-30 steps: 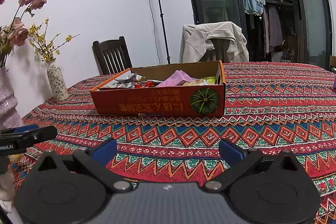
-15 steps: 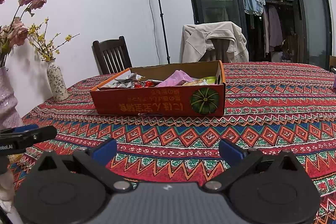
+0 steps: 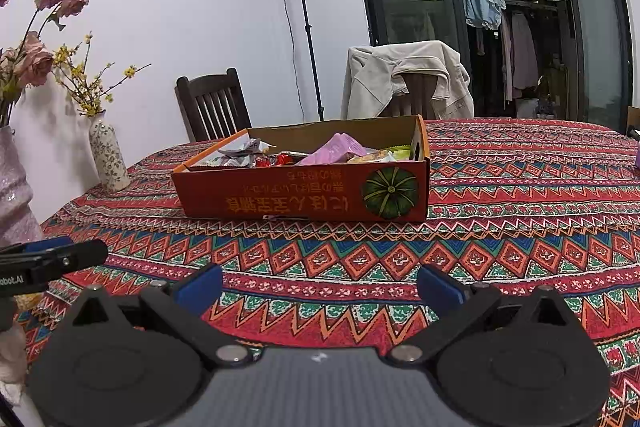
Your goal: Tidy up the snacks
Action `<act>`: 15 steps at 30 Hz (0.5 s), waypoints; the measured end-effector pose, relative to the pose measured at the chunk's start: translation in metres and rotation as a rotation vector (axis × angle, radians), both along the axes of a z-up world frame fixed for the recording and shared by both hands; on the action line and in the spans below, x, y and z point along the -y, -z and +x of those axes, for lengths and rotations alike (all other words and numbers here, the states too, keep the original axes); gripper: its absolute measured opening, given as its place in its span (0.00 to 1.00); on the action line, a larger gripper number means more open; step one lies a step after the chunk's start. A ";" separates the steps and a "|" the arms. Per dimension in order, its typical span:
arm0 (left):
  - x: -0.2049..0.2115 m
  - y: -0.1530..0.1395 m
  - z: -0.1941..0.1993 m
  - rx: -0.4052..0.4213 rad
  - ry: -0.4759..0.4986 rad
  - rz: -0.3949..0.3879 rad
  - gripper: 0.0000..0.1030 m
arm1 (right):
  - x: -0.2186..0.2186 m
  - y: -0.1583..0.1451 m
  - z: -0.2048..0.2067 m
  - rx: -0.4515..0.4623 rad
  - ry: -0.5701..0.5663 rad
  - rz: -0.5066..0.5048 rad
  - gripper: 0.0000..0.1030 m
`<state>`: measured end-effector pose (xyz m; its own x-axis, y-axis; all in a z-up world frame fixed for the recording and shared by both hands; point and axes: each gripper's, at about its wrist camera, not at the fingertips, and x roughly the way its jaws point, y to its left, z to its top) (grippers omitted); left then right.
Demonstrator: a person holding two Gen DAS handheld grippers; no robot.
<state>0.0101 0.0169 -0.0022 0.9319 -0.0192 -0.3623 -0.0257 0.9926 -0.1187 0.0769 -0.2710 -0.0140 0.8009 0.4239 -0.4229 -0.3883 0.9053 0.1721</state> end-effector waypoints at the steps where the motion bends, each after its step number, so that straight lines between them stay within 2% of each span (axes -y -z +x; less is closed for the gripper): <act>1: 0.000 0.000 0.000 0.000 0.000 -0.001 1.00 | 0.000 0.000 0.000 0.000 0.000 -0.001 1.00; 15: -0.001 0.001 0.002 -0.007 0.000 -0.007 1.00 | -0.001 0.000 0.000 0.002 -0.001 -0.007 1.00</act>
<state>0.0121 0.0181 -0.0029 0.9291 -0.0216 -0.3691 -0.0267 0.9917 -0.1254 0.0770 -0.2703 -0.0137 0.8013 0.4220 -0.4242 -0.3898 0.9060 0.1651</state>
